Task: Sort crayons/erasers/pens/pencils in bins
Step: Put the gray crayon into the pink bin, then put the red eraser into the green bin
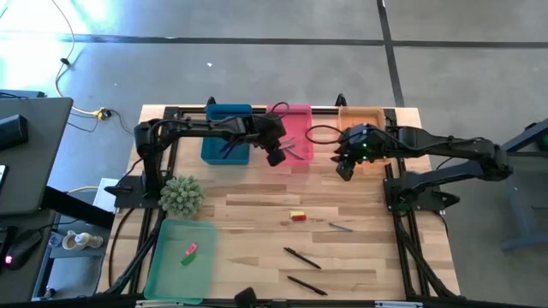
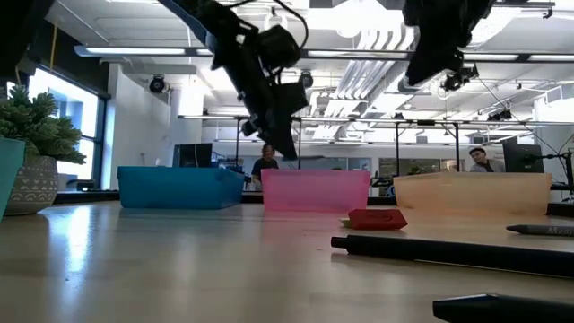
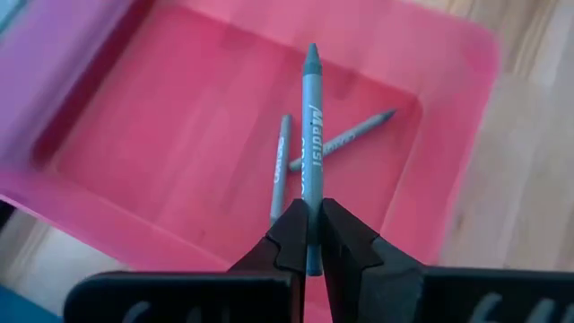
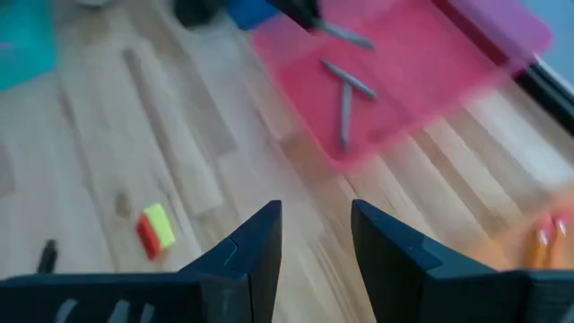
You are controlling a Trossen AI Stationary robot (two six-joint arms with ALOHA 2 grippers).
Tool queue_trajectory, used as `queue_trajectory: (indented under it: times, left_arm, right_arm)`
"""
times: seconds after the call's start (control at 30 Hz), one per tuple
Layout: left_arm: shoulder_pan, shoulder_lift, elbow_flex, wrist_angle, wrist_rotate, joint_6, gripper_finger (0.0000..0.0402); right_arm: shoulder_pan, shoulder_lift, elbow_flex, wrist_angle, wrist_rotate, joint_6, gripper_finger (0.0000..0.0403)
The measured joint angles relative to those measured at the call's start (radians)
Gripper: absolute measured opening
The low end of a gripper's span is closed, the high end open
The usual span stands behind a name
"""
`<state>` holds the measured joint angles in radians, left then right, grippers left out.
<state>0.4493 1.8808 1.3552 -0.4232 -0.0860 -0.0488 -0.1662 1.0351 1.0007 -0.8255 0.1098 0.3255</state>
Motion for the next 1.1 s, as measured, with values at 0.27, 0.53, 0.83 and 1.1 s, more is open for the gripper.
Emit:
queue_trajectory:
  times: [0.27, 0.53, 0.83, 1.1]
  left_arm:
    - [0.026, 0.026, 0.0, 0.02, 0.015, 0.015, 0.0005]
    - [0.068, 0.033, 0.0, 0.014, 0.108, -0.053, 0.0006]
    - [0.06, 0.033, 0.001, 0.016, 0.136, -0.058, 0.0076]
    - [0.062, 0.014, 0.099, -0.146, 0.126, -0.111, 0.0143]
  right_arm:
    - [0.098, 0.063, -0.001, 0.114, -0.016, -0.088, 0.0129]
    - [0.208, 0.223, -0.001, 0.163, -0.059, -0.162, 0.0129]
    - [0.31, 0.386, -0.001, 0.22, -0.095, -0.146, 0.0129]
    - [0.371, 0.5, -0.001, 0.277, -0.095, -0.143, 0.0129]
